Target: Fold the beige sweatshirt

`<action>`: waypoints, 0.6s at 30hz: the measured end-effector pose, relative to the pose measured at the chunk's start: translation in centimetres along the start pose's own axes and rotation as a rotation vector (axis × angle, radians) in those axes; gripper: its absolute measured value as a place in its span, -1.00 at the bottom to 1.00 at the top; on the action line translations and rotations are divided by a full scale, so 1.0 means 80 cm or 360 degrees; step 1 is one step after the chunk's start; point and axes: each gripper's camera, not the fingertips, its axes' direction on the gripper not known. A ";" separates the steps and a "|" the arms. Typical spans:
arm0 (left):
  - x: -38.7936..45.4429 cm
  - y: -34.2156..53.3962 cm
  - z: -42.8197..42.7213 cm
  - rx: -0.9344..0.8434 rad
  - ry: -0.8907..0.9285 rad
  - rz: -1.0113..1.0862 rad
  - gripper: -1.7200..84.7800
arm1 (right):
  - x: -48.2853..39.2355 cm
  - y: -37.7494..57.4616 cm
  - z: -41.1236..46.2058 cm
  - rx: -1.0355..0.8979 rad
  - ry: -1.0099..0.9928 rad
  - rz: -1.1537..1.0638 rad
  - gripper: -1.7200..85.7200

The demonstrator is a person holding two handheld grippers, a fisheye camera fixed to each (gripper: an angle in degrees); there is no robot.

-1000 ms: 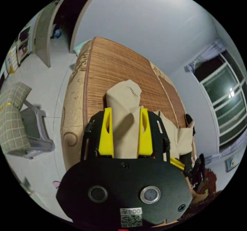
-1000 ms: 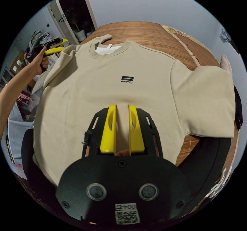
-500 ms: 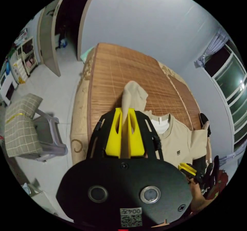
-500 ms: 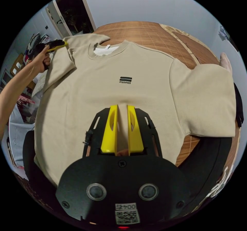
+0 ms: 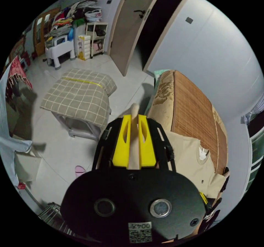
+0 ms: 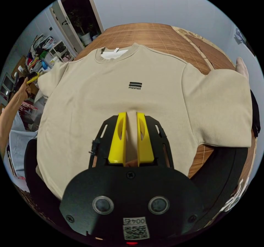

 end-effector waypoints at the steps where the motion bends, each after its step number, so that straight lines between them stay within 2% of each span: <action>1: -0.003 0.004 -0.003 0.0023 0.0020 0.0000 -0.90 | 0.000 0.000 0.000 0.0000 0.0001 0.0000 -0.81; 5: 0.019 0.028 -0.011 0.0101 0.0080 0.0130 -0.88 | 0.000 0.000 0.000 0.0000 0.0005 0.0001 -0.81; 10: 0.149 0.105 0.021 0.0011 0.0263 0.0743 -0.84 | -0.001 0.001 0.000 0.0002 0.0011 -0.0002 -0.81; 12: 0.220 0.159 0.051 -0.0046 0.0165 0.1064 -0.82 | -0.001 0.003 0.000 0.0008 0.0012 -0.0005 -0.81; 14: 0.257 0.190 0.074 -0.0040 0.0007 0.1224 -0.81 | -0.002 0.004 0.000 0.0014 0.0013 -0.0010 -0.80; 18: 0.287 0.215 0.151 -0.0140 -0.0437 0.1290 -0.79 | -0.006 0.006 0.000 0.0020 0.0012 -0.0028 -0.78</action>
